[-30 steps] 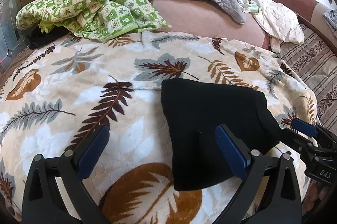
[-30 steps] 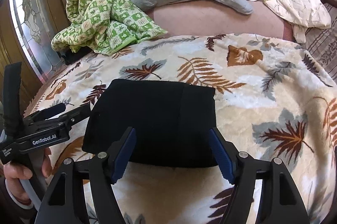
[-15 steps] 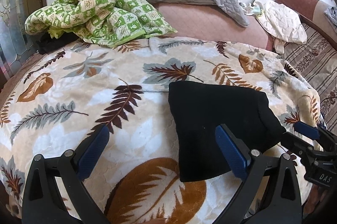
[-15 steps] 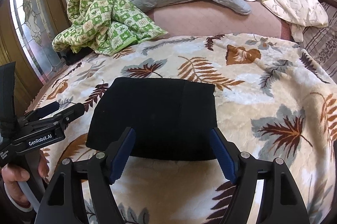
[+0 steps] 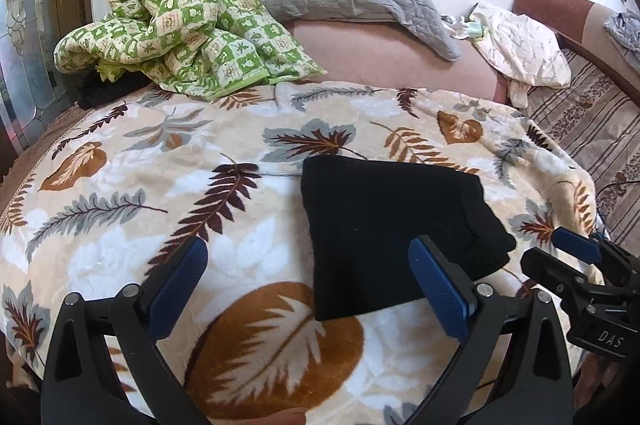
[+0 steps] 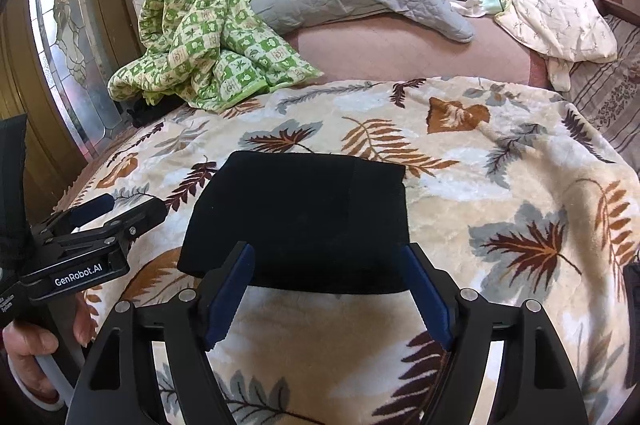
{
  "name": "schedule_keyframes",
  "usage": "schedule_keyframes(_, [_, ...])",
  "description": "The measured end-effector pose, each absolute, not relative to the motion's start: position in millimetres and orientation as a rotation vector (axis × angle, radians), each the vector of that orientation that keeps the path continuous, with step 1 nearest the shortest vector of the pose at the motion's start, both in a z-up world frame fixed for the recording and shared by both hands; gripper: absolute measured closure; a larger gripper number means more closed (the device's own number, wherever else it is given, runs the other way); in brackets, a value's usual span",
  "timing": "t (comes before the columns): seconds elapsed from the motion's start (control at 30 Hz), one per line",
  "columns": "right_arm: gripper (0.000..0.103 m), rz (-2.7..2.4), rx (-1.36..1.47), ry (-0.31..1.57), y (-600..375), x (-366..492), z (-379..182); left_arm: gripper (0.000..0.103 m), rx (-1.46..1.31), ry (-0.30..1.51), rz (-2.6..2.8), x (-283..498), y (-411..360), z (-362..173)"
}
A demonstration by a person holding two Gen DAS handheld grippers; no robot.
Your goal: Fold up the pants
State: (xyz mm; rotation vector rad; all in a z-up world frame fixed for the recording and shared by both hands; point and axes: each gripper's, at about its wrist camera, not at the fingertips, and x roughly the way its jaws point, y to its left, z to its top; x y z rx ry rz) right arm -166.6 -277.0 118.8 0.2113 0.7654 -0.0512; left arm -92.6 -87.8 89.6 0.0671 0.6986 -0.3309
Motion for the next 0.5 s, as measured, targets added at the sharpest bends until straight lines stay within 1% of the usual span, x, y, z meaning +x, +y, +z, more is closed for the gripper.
schedule_keyframes(0.5, [0.025,-0.067,0.23,0.748,-289.6,-188.3,124.3,0.002,0.089,0.691,-0.342,-113.5,-99.6,88.9])
